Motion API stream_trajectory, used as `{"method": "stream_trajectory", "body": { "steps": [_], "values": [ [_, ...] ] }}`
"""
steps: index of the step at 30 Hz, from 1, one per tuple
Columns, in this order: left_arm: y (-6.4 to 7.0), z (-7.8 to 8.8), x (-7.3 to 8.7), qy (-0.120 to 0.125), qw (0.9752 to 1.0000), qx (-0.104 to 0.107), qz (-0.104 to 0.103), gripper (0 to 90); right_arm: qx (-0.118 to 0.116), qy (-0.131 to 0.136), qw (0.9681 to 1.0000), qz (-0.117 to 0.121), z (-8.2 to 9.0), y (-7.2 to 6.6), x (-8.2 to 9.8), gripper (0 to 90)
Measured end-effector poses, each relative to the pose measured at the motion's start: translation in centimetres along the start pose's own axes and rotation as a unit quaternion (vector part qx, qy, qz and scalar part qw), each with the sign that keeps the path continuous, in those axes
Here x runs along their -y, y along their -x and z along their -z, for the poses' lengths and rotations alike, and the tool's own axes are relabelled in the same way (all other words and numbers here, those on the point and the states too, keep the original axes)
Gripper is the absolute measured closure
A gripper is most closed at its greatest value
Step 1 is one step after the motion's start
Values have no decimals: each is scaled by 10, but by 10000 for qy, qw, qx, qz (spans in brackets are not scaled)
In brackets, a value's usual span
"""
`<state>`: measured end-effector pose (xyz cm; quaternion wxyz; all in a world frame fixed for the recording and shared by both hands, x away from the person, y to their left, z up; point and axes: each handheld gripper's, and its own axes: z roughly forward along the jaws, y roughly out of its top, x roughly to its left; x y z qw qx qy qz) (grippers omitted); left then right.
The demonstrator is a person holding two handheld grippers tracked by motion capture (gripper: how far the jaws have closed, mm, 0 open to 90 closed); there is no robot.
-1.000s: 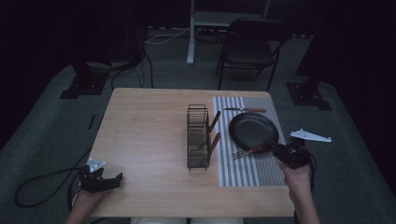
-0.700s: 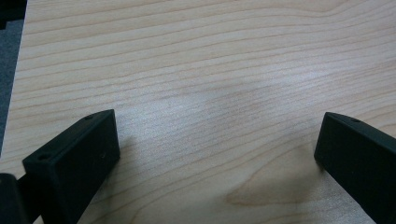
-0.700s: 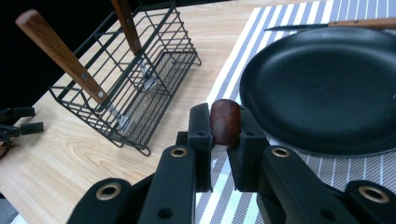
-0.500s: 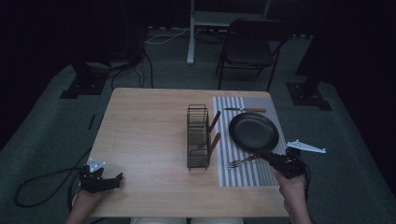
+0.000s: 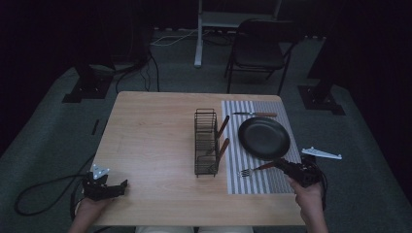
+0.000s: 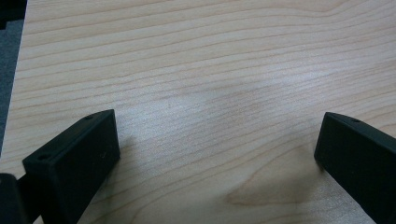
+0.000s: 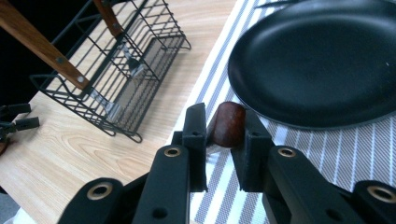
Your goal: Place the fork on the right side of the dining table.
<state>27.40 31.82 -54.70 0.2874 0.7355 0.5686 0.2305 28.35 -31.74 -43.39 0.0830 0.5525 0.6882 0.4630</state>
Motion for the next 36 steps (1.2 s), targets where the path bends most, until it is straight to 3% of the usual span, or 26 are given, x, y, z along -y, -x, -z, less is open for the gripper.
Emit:
{"method": "stream_trajectory", "body": {
  "steps": [9, 36],
  "values": [
    [0, 0, 0, -1, 10000, -1, 1, 0, 77, -92, 9996, -271, 0, 19, 6, 659],
    [0, 0, 0, 6, 10000, 0, 7, 0, 177, -463, 9950, -863, -14, 70, 31, 574]
  ]
}}
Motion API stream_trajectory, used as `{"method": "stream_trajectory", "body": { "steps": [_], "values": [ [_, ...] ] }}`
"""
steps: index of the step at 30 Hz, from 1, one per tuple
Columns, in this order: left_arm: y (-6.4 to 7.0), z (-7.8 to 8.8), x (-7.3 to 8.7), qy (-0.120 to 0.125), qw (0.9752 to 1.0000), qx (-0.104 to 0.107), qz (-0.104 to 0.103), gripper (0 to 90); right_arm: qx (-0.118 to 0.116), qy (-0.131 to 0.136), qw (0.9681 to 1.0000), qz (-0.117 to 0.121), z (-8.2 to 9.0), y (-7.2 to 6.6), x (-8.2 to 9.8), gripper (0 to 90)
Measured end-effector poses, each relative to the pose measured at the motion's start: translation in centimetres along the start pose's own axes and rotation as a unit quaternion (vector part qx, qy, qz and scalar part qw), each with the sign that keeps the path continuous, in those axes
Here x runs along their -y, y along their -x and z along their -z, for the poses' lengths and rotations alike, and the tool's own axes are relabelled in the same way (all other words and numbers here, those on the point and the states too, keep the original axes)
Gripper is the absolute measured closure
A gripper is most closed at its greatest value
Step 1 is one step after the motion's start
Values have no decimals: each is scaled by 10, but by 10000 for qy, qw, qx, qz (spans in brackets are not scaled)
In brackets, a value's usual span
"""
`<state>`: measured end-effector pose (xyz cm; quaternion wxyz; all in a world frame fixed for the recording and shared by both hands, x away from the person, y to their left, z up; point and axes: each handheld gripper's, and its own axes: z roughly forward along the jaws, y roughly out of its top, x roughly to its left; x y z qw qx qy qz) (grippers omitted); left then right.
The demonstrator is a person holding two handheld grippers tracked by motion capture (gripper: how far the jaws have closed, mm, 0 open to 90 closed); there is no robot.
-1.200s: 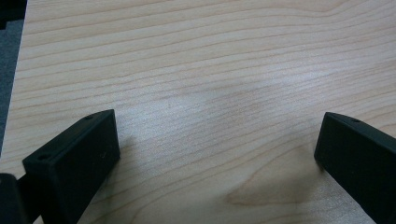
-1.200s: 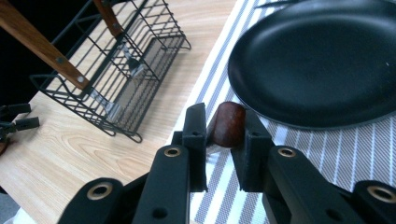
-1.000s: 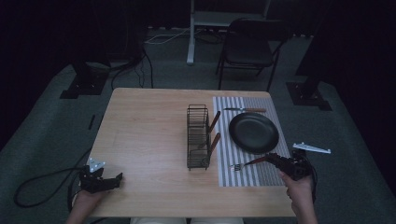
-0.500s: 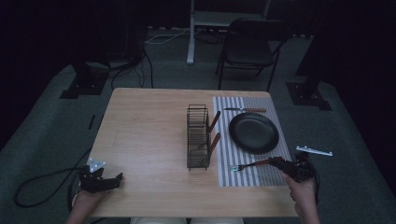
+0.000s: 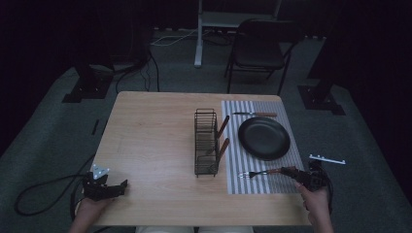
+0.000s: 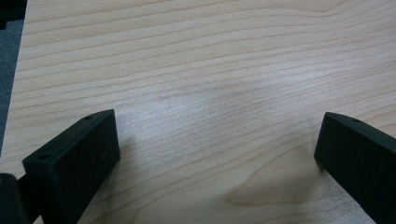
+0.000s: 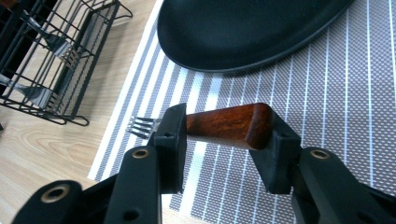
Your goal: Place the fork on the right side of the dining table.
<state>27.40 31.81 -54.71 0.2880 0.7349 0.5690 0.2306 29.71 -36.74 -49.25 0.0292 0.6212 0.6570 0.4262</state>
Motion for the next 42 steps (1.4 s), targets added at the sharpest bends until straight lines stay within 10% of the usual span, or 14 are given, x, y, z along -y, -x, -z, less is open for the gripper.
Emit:
{"method": "stream_trajectory", "body": {
  "steps": [19, 42],
  "values": [
    [1, 1, 0, -21, 10000, -31, 17, 0, 130, -253, 9992, -279, -13, 26, -1, 498],
    [1, 1, 0, -20, 10000, -31, 18, 0, 747, -707, 9947, -18, -29, 26, -13, 408]
  ]
}}
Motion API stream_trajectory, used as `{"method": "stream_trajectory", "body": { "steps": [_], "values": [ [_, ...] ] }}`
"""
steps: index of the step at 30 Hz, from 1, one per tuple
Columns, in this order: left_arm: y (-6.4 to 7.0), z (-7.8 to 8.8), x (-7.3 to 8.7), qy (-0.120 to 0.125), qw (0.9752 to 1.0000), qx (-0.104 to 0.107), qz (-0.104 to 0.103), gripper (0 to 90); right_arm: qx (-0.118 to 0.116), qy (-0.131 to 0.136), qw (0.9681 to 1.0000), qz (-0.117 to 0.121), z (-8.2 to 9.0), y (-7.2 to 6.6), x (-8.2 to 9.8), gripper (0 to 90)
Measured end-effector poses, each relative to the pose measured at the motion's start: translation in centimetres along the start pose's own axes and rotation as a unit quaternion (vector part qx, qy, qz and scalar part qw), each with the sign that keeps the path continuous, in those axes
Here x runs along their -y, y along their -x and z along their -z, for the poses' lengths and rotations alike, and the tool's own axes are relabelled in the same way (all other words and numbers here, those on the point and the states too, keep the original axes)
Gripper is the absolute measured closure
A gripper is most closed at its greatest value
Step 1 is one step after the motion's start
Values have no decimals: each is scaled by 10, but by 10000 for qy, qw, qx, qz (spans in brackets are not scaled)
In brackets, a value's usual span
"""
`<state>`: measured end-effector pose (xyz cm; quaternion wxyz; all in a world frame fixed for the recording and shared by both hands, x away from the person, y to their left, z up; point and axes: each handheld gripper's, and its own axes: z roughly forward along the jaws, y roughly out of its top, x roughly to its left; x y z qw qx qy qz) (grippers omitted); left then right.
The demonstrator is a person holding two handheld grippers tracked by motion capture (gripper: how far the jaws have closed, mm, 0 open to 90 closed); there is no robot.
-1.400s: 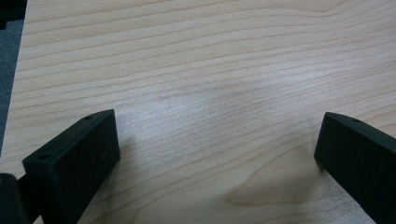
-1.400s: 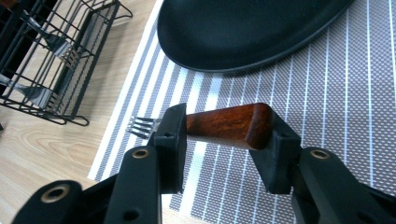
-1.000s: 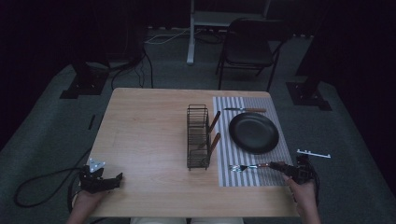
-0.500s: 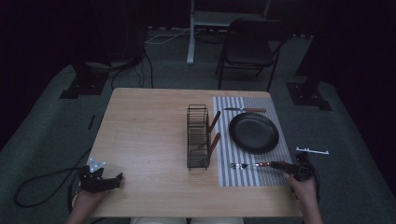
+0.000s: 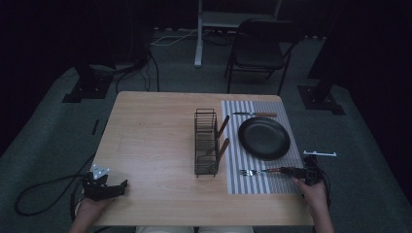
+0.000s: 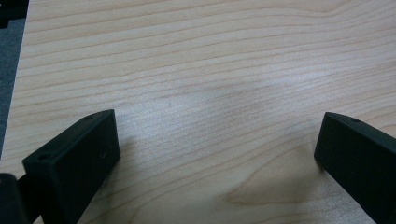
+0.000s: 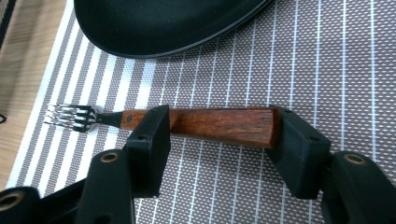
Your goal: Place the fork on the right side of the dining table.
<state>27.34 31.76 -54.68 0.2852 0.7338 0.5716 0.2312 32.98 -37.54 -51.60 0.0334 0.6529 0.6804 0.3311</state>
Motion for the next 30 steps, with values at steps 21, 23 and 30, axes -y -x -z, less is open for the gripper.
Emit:
{"method": "stream_trajectory", "body": {
  "steps": [21, 23, 30],
  "values": [
    [0, 0, 0, 1, 10000, -1, 1, 0, 951, 124, 9945, 420, -6, -19, 1, 326],
    [0, 0, 0, 0, 10000, 0, -1, 0, 994, 207, 9938, 454, -3, -21, 2, 304],
    [0, 0, 0, 8, 10000, 1, 8, 0, 973, 333, 9915, 802, -1, -38, 16, 128]
  ]
}}
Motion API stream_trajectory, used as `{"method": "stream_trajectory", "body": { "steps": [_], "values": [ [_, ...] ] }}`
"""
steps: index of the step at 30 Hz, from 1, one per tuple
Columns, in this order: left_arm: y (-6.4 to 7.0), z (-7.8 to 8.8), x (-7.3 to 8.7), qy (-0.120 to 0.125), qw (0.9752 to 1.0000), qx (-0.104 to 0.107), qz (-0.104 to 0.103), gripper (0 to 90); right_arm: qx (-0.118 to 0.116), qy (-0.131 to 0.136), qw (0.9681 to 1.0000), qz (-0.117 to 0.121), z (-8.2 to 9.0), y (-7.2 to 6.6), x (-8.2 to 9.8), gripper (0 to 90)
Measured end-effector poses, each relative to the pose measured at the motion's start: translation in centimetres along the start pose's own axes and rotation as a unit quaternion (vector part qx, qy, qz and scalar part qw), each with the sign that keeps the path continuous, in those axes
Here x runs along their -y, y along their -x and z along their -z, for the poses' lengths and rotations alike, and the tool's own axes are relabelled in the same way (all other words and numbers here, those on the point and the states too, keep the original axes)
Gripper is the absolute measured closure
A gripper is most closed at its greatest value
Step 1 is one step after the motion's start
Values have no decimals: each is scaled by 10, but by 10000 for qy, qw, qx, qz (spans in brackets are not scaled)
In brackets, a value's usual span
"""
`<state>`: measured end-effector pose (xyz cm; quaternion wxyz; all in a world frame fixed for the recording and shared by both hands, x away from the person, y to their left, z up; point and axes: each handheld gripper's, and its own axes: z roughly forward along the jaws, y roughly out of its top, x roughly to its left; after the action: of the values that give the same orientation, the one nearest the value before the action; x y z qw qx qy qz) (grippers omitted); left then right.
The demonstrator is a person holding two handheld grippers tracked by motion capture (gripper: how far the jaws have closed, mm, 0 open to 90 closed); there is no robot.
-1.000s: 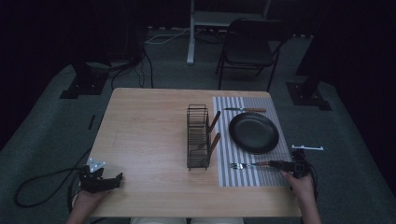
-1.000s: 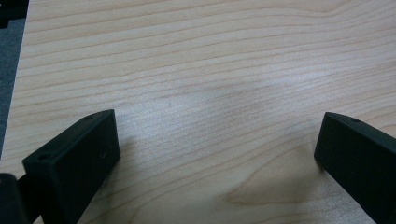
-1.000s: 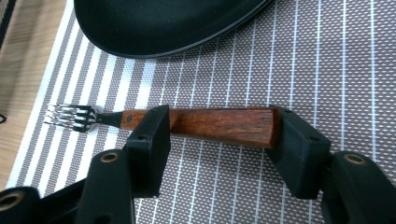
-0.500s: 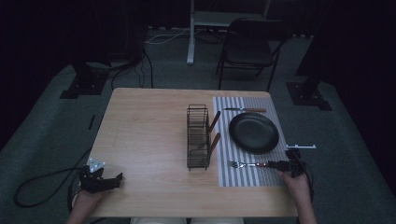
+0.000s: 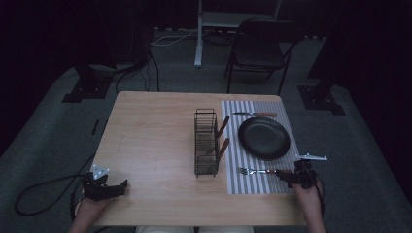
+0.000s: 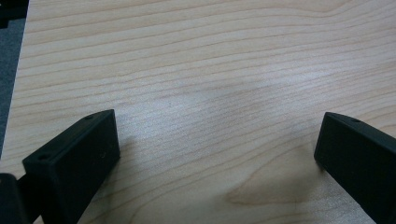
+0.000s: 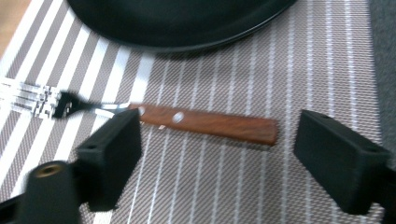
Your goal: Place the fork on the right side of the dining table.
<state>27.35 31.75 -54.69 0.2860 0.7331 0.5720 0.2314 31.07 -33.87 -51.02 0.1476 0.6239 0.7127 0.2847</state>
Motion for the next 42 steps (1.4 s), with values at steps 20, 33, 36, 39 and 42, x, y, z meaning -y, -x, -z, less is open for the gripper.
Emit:
{"method": "stream_trajectory", "body": {
  "steps": [20, 33, 36, 39, 42],
  "values": [
    [0, 0, 0, -4, 10000, -1, 0, 0, 687, 892, 9935, 165, -12, -48, 47, 112],
    [0, 0, 0, -7, 10000, -1, -9, 0, 776, 876, 9931, 113, -18, -51, 56, 111],
    [0, 0, 0, -7, 10000, -2, -10, 0, 770, 876, 9931, 102, -18, -51, 56, 111],
    [0, 0, 0, 0, 10000, 0, 3, 0, 722, 883, 9934, 114, -18, -49, 56, 111],
    [0, 0, 0, -4, 10000, -1, -2, 0, 714, 871, 9935, 157, -18, -49, 56, 112]
  ]
}}
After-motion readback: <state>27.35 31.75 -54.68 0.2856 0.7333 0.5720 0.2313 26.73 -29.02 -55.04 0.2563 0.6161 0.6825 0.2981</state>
